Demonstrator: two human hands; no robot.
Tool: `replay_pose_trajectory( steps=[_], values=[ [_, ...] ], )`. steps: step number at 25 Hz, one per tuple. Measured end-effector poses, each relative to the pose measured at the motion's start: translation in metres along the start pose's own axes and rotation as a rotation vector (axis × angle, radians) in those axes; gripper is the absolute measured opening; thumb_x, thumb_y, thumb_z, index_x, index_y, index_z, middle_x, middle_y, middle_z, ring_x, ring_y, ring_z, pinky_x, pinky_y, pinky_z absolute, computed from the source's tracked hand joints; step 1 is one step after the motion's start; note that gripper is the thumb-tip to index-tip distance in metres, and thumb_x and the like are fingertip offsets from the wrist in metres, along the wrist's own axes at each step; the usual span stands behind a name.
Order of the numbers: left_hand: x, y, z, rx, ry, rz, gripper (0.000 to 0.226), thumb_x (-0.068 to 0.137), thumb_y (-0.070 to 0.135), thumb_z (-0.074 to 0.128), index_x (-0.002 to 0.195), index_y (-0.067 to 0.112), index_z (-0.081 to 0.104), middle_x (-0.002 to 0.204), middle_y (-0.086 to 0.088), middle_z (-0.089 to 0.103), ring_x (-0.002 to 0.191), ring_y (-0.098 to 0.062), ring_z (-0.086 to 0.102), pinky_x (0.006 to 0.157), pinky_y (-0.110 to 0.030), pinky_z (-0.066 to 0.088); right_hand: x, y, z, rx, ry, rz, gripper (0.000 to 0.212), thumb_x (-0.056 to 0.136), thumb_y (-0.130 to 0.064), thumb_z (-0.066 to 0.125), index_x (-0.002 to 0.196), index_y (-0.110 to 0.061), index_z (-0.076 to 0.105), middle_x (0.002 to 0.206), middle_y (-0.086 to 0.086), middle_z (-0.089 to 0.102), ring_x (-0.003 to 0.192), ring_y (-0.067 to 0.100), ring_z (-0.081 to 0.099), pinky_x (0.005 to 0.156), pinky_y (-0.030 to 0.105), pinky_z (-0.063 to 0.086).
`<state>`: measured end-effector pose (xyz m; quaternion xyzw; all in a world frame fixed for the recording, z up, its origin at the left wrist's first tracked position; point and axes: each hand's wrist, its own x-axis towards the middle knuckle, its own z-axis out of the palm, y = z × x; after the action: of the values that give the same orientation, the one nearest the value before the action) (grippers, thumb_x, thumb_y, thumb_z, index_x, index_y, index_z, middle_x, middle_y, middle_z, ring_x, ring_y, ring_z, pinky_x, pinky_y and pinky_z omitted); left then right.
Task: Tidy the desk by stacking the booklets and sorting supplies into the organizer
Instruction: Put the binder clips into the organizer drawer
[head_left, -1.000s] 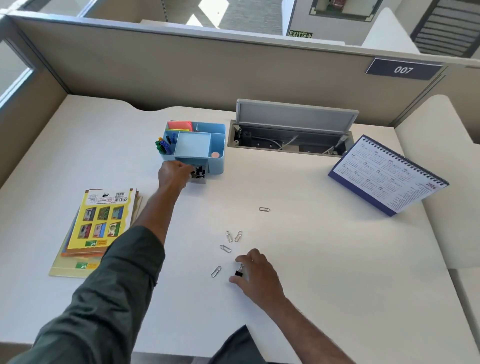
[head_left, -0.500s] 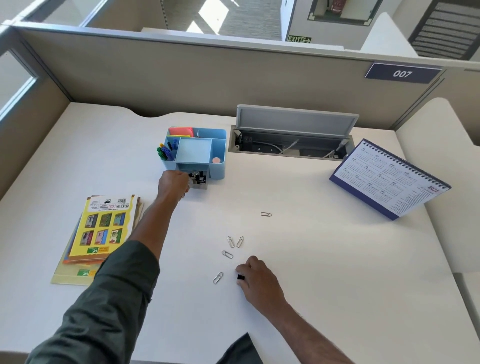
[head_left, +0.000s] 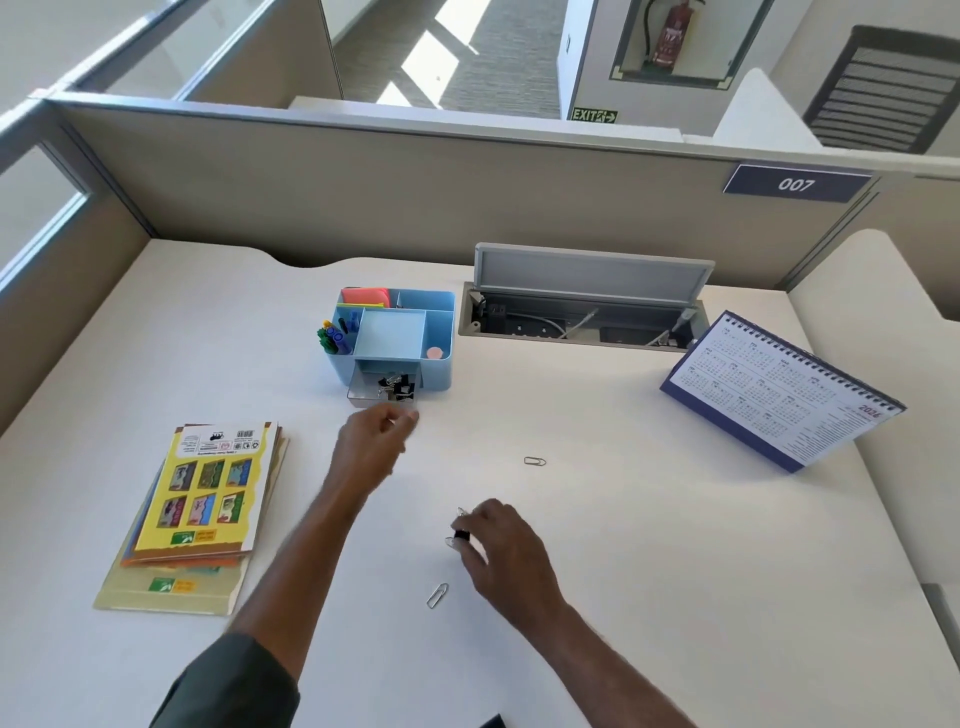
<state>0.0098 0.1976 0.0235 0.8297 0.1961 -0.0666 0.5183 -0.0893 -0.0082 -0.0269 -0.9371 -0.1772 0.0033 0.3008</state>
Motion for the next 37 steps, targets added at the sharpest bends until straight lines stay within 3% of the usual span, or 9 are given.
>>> replay_pose_trajectory(
  steps=[4,9,17,21,25,28,31,33,37],
  values=[
    [-0.023,0.011,0.010,-0.032,-0.273,-0.044,0.025,0.096,0.033,0.067,0.092,0.009,0.073,0.080,-0.008,0.074,0.062,-0.013,0.066,0.053,-0.025,0.049,0.050,-0.024,-0.026,-0.007,0.048,-0.126,0.016,0.093,-0.025,0.058,0.107,-0.025,0.064,0.097,-0.005,0.055,0.086,0.015,0.054,0.064,0.028,0.047],
    [-0.023,0.018,-0.002,-0.141,-0.266,-0.053,0.023,0.096,0.025,0.068,0.090,0.004,0.073,0.077,-0.014,0.074,0.070,-0.018,0.070,0.059,-0.026,0.052,0.077,-0.032,-0.036,-0.051,0.062,-0.231,0.014,0.096,-0.021,0.057,0.107,-0.023,0.065,0.098,-0.001,0.056,0.082,0.020,0.053,0.061,0.035,0.050],
    [-0.010,0.008,-0.022,-0.243,-0.442,-0.155,0.018,0.090,0.014,0.074,0.105,0.004,0.076,0.097,-0.020,0.076,0.082,-0.021,0.070,0.071,-0.027,0.058,0.080,-0.027,-0.034,-0.100,0.049,-0.285,0.017,0.093,-0.014,0.059,0.107,-0.020,0.065,0.101,0.000,0.057,0.080,0.021,0.052,0.061,0.038,0.050],
    [0.001,0.007,-0.025,-0.280,-0.303,-0.208,0.014,0.086,0.010,0.078,0.100,0.006,0.078,0.089,-0.014,0.076,0.077,-0.020,0.066,0.068,-0.028,0.056,0.075,-0.029,-0.032,-0.070,0.052,-0.249,0.038,0.089,-0.016,0.065,0.126,-0.017,0.057,0.117,0.001,0.058,0.092,0.024,0.057,0.071,0.037,0.053],
    [0.019,0.007,-0.029,-0.268,-0.008,-0.163,0.008,0.087,0.014,0.078,0.094,0.011,0.078,0.089,-0.007,0.077,0.064,-0.018,0.064,0.059,-0.028,0.048,0.068,-0.023,-0.025,-0.062,0.034,-0.216,0.041,0.091,-0.021,0.063,0.131,-0.015,0.054,0.125,0.002,0.059,0.105,0.024,0.058,0.081,0.037,0.054],
    [0.039,0.003,-0.025,-0.133,0.171,-0.120,0.009,0.089,0.015,0.076,0.098,0.011,0.078,0.094,-0.005,0.075,0.060,-0.020,0.063,0.053,-0.026,0.046,0.066,-0.018,-0.016,-0.060,-0.011,-0.181,0.046,0.091,-0.021,0.063,0.134,-0.013,0.053,0.129,0.004,0.059,0.112,0.024,0.058,0.086,0.037,0.054],
    [0.056,0.000,-0.019,0.050,0.246,-0.099,0.011,0.091,0.015,0.072,0.100,0.013,0.078,0.094,-0.006,0.075,0.057,-0.020,0.067,0.054,-0.025,0.050,0.080,-0.015,-0.010,-0.087,-0.074,-0.174,0.052,0.089,-0.020,0.065,0.139,-0.009,0.050,0.135,0.007,0.057,0.120,0.027,0.056,0.091,0.038,0.053],
    [0.063,0.002,-0.015,0.137,0.275,-0.097,0.011,0.092,0.015,0.067,0.093,0.017,0.078,0.083,-0.005,0.075,0.054,-0.020,0.069,0.052,-0.024,0.052,0.099,-0.013,-0.008,-0.110,-0.102,-0.142,0.057,0.089,-0.017,0.066,0.142,-0.005,0.047,0.140,0.010,0.054,0.126,0.028,0.052,0.097,0.038,0.050],
    [0.067,0.008,-0.008,0.285,0.310,-0.079,0.019,0.089,0.013,0.059,0.080,0.023,0.072,0.065,0.000,0.068,0.048,-0.020,0.068,0.062,-0.036,0.063,0.140,-0.011,-0.008,-0.196,-0.145,-0.091,0.064,0.095,-0.016,0.060,0.150,-0.002,0.031,0.155,0.016,0.036,0.143,0.031,0.034,0.114,0.040,0.036]
  ],
)
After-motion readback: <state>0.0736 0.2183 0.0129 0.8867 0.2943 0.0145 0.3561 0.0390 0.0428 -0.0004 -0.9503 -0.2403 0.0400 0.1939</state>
